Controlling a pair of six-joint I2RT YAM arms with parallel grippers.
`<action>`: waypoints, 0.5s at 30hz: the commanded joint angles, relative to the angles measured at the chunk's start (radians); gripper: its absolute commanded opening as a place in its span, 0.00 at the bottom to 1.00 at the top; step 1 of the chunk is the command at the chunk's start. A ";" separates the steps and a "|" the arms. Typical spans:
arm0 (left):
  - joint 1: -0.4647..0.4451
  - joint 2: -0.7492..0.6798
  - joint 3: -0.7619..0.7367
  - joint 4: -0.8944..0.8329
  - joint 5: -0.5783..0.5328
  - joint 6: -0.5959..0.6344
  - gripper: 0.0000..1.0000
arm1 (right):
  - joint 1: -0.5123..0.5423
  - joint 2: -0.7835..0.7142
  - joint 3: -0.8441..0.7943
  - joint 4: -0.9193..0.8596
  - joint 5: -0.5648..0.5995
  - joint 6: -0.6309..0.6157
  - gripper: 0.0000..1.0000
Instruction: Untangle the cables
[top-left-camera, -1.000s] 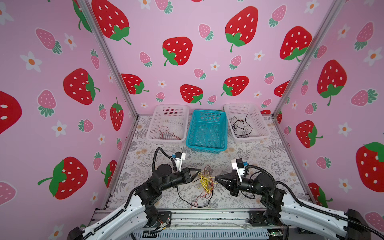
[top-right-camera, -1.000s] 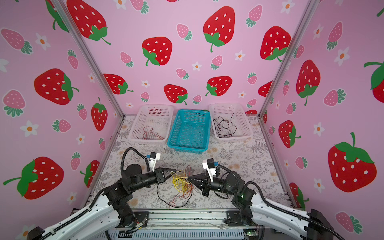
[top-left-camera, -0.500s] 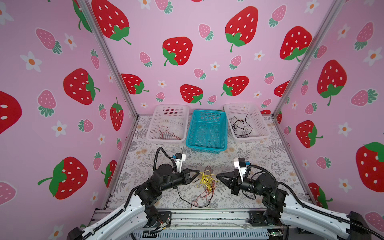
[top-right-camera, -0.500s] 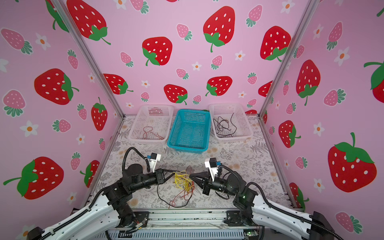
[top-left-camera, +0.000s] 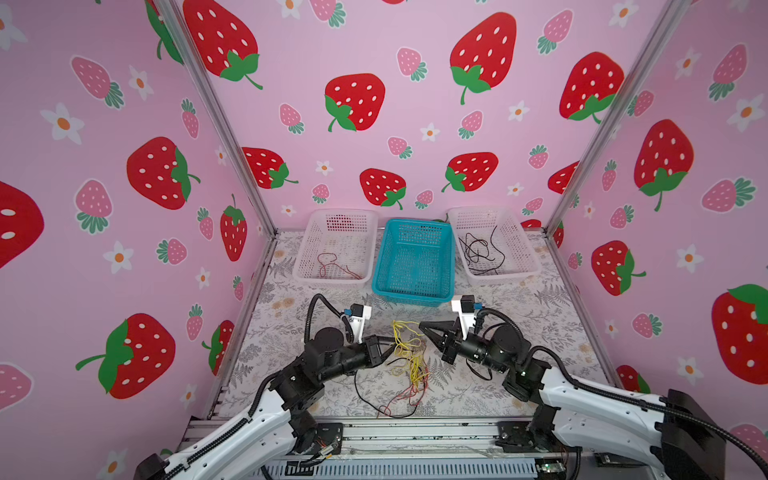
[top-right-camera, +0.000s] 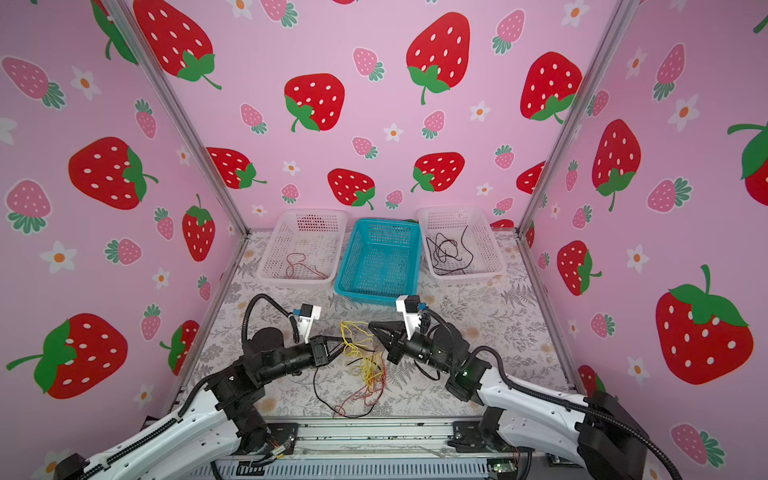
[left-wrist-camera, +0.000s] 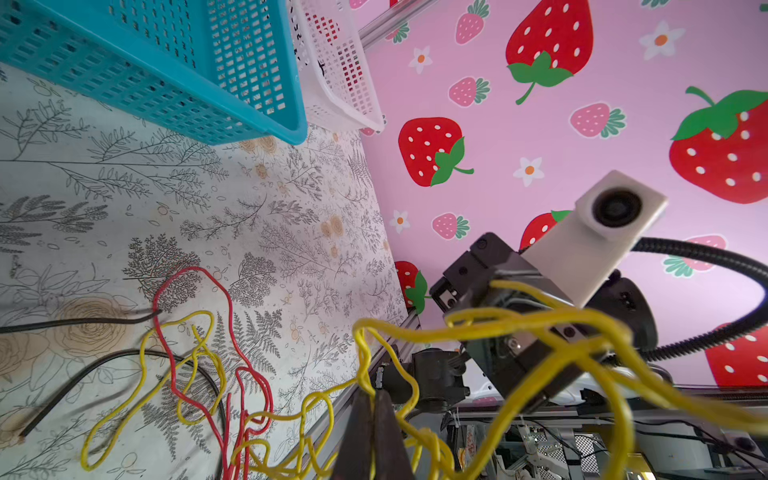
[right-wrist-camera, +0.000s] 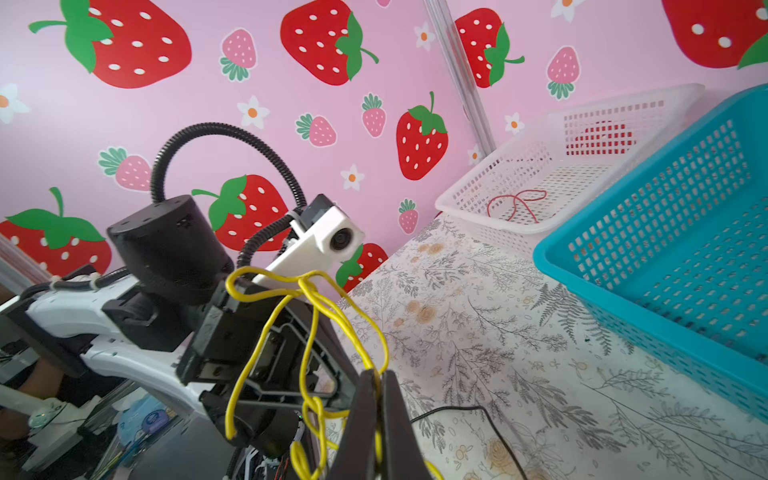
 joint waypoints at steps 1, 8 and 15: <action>-0.006 -0.048 -0.003 -0.025 0.025 0.011 0.00 | -0.036 -0.013 0.043 0.002 0.115 -0.039 0.00; -0.004 -0.148 -0.029 -0.131 -0.017 0.053 0.00 | -0.160 -0.157 0.003 -0.199 0.255 -0.038 0.00; 0.002 -0.190 0.021 -0.262 -0.064 0.136 0.00 | -0.224 -0.223 -0.036 -0.350 0.321 -0.032 0.00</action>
